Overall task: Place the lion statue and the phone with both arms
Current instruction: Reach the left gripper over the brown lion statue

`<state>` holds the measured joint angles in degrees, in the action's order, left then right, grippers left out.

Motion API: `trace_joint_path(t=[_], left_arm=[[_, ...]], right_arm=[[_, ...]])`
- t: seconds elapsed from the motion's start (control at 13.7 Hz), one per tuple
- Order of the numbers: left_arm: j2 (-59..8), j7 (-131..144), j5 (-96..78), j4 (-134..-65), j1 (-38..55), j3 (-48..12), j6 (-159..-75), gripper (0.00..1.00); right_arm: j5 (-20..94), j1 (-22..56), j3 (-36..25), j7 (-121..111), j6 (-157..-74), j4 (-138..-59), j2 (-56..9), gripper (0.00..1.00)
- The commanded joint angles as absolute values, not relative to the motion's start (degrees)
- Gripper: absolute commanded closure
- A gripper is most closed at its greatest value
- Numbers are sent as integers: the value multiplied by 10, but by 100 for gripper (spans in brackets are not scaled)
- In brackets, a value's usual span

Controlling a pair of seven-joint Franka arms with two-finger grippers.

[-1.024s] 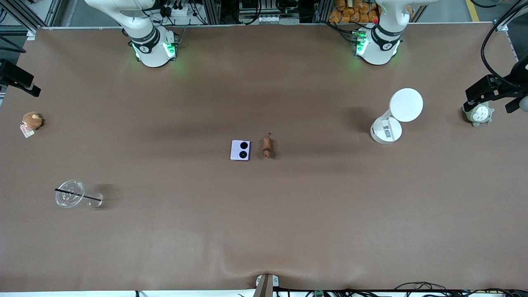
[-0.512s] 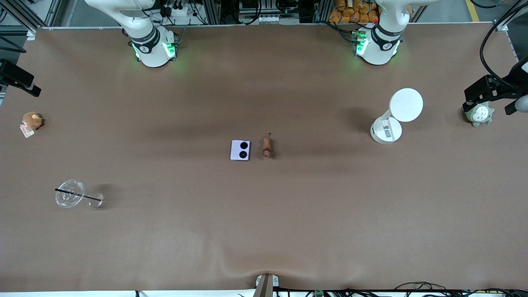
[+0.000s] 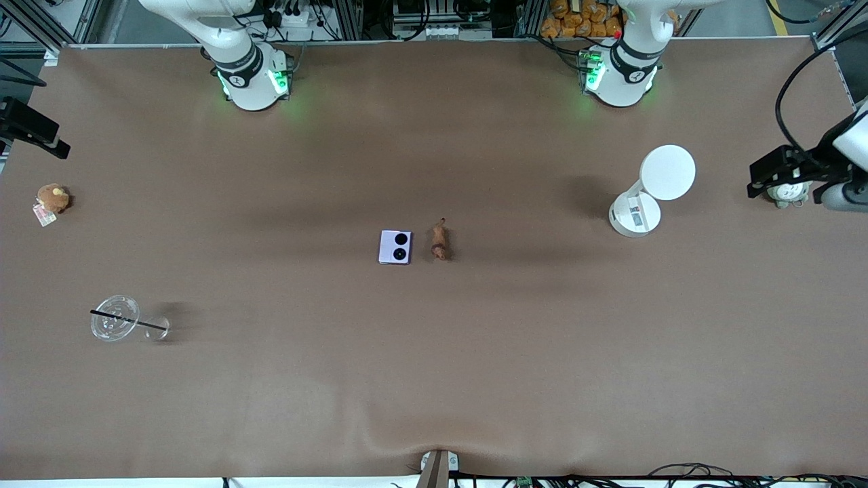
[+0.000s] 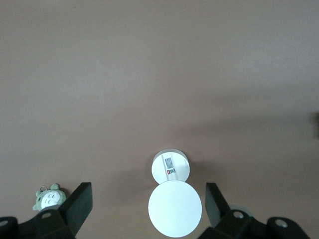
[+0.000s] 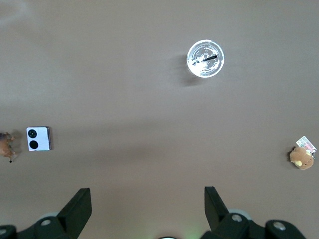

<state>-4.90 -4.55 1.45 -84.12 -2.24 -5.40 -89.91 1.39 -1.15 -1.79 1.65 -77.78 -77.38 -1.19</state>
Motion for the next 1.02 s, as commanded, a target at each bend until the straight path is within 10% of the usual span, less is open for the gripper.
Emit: trace_joint_path(t=[0.0, 0.95], left_arm=[[-57, -51, 27, -831, -18, -58, -898, 0], [-93, -46, 27, -833, 2, -77, -884, 0]], right_arm=[[17, -7, -21, 16, -772, -768, -12, 0], [17, -7, -23, 17, -772, -768, -12, 0]])
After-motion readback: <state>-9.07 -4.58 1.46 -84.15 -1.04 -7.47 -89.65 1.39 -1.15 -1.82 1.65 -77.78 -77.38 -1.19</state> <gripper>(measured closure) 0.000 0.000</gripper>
